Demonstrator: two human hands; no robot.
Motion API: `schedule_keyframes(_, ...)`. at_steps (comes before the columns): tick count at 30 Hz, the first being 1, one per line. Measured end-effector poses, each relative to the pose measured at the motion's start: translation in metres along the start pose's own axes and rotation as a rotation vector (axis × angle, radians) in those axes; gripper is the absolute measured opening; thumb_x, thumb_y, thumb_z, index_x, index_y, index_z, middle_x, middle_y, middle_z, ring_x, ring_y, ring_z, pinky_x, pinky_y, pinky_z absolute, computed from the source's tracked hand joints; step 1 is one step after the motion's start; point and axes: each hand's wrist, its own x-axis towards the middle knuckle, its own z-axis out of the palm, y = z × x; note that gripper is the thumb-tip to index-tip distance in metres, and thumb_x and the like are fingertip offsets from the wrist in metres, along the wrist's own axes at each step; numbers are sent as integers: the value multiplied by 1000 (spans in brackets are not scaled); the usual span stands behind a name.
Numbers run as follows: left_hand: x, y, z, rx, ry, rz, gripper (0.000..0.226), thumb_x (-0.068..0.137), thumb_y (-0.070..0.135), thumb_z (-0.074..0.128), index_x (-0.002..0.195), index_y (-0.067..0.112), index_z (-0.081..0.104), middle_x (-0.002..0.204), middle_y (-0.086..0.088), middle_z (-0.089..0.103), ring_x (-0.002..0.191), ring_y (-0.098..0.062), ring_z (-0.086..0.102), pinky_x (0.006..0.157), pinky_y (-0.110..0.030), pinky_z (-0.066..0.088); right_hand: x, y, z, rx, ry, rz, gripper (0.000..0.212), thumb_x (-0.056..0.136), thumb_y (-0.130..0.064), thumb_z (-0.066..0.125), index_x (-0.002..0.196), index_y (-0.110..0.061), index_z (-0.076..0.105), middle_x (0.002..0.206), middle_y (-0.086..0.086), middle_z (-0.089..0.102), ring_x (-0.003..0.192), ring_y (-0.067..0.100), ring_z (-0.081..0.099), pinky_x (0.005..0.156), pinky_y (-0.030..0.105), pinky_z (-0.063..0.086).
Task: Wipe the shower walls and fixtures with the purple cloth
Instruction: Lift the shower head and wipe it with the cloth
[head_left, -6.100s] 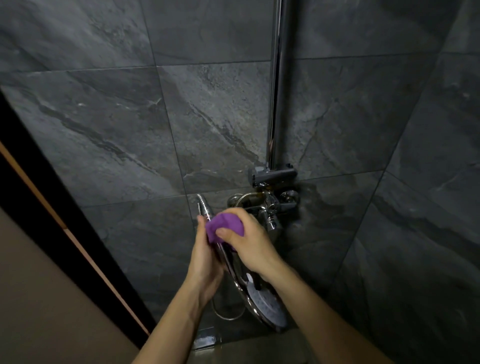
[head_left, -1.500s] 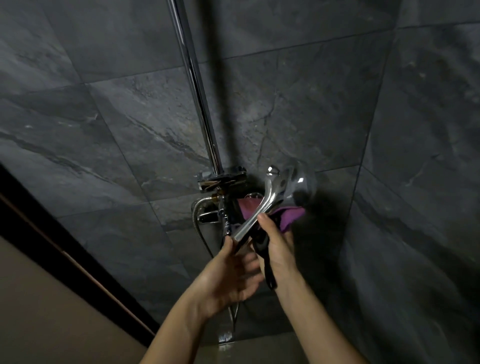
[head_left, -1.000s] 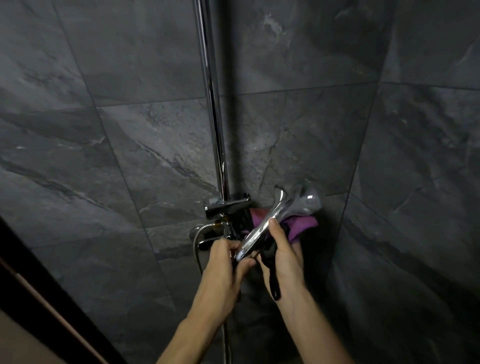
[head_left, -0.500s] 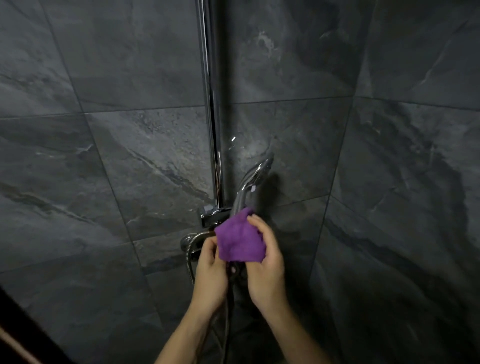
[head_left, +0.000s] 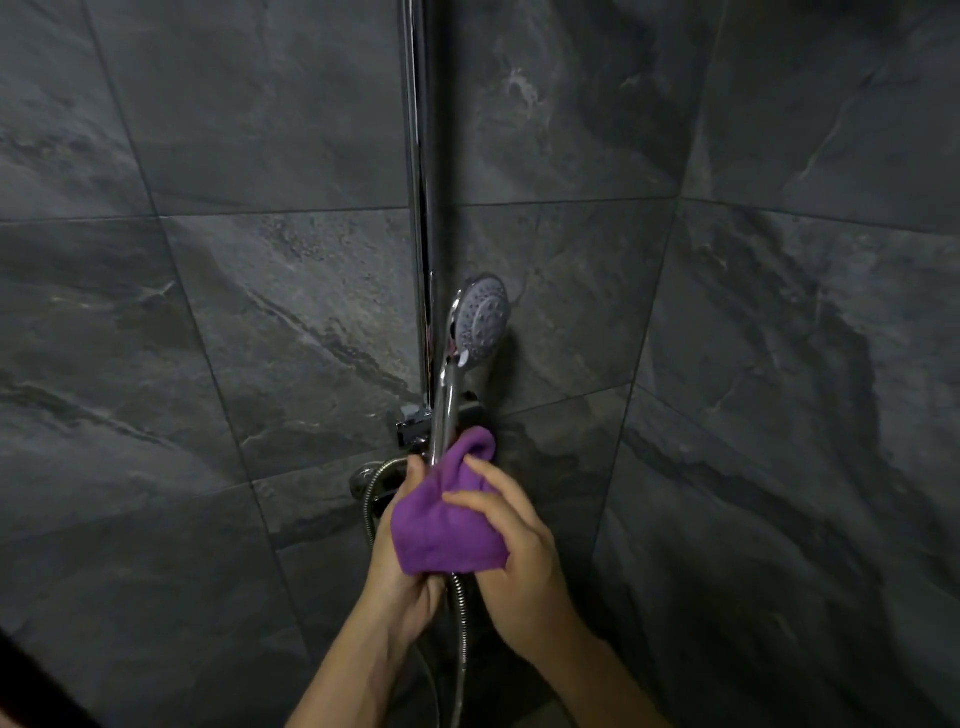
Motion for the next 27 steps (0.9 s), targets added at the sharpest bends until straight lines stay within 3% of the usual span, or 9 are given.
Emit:
schedule_keyframes(3,3,2,2,30,-25,-33,78,67,50,74,129,5,59,118,-24,66,98,-26,68,85,-35,55,-3,-2,-4,44,-9,31,34,88,-15,61,113,-36,65,147,-26,37,136,3,40,111,32,39)
schedule_keyframes(6,3,-4,5,71,-76,-11,38,85,36,57,106,6,66,79,-12,75,63,-15,72,52,-22,56,-3,-8,-9,116,144,49,36,88,-13,55,117,-31,66,143,-16,47,133,8,46,111,33,40)
schedule_keyframes(8,0,-9,9,80,-110,-1,20,97,18,49,99,7,66,69,-9,73,54,-13,69,46,-18,53,-3,-11,-10,90,218,45,39,89,-10,54,122,-26,65,144,-14,47,133,6,45,110,25,38)
schedule_keyframes(10,-1,-7,12,74,-97,-35,24,99,15,45,101,4,67,72,-13,73,59,-18,71,56,-24,58,-6,-13,-7,48,182,34,40,89,-15,55,123,-35,63,149,-17,40,136,4,42,109,20,37)
schedule_keyframes(12,1,-2,13,5,-101,-108,41,96,33,48,98,0,71,84,-18,74,70,-22,73,73,-32,57,-13,-6,-1,9,135,12,41,89,-12,60,122,-36,62,152,-14,37,138,6,40,109,23,38)
schedule_keyframes(15,7,-1,14,-64,-83,-81,59,89,45,50,124,0,64,120,-23,66,101,-26,69,91,-36,57,-24,10,-4,92,82,47,27,90,-31,60,115,-39,64,149,-17,41,136,8,43,111,32,40)
schedule_keyframes(20,15,-9,20,-115,-56,85,44,96,38,43,111,5,67,101,-14,73,89,-25,73,74,-37,62,-19,40,-27,165,-15,147,40,80,0,60,106,-28,70,139,-5,55,130,14,51,108,47,42)
schedule_keyframes(23,23,-17,37,-106,-7,139,44,91,39,46,111,6,67,99,-15,72,92,-27,71,81,-40,61,-3,44,-50,232,-16,147,40,80,7,61,109,-17,70,132,-5,59,125,10,55,106,39,45)
schedule_keyframes(27,34,-32,64,-37,22,150,47,94,40,43,120,5,62,110,-19,71,93,-25,72,79,-35,60,20,36,-67,267,61,73,48,83,3,63,122,-25,62,137,-6,54,129,4,49,106,21,41)
